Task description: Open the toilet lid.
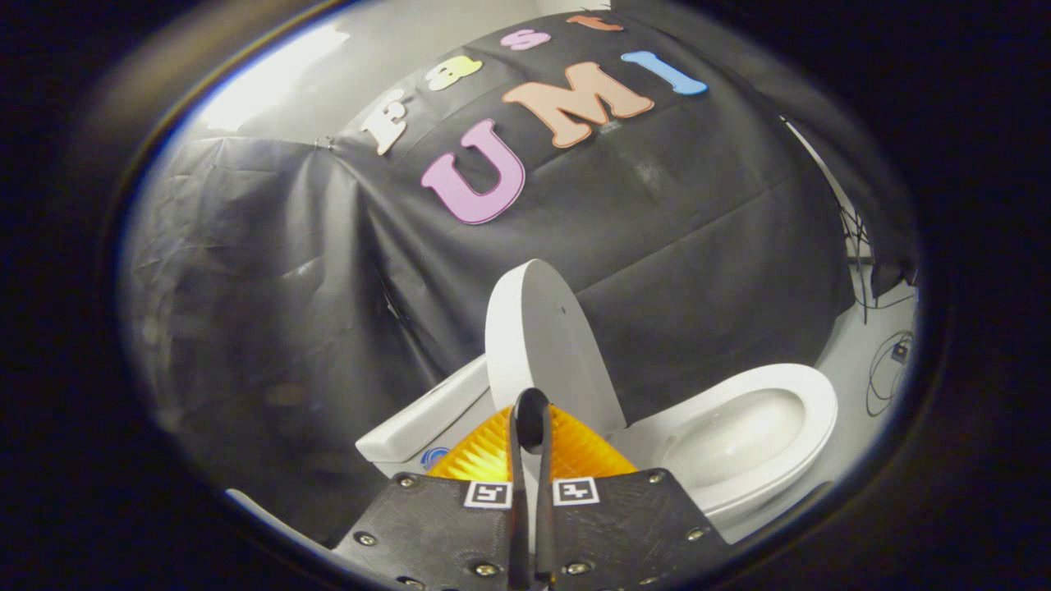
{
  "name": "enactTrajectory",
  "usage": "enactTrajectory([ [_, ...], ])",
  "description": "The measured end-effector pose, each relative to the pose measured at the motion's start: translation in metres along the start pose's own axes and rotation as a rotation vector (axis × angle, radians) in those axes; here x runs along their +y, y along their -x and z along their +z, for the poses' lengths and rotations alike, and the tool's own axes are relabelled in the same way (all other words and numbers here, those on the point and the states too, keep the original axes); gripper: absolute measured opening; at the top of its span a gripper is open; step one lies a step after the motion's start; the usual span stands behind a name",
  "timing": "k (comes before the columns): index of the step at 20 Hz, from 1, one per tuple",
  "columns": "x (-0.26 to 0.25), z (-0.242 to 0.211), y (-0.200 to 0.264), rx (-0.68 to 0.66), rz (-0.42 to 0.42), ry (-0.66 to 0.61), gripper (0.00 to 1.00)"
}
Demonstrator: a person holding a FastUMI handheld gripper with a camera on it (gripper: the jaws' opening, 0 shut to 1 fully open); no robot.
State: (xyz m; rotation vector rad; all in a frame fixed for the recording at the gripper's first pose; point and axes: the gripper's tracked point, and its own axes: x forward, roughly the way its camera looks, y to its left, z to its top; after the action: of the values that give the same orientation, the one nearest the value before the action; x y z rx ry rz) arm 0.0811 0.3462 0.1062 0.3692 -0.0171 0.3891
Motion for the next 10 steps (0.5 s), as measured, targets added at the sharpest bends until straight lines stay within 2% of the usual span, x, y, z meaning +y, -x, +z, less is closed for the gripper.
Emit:
enactTrajectory([
  [4,0.007,-0.002,0.0,-0.006,-0.046,0.051,0.04],
  [10,0.023,-0.007,-0.004,-0.007,-0.061,0.143,0.04],
])
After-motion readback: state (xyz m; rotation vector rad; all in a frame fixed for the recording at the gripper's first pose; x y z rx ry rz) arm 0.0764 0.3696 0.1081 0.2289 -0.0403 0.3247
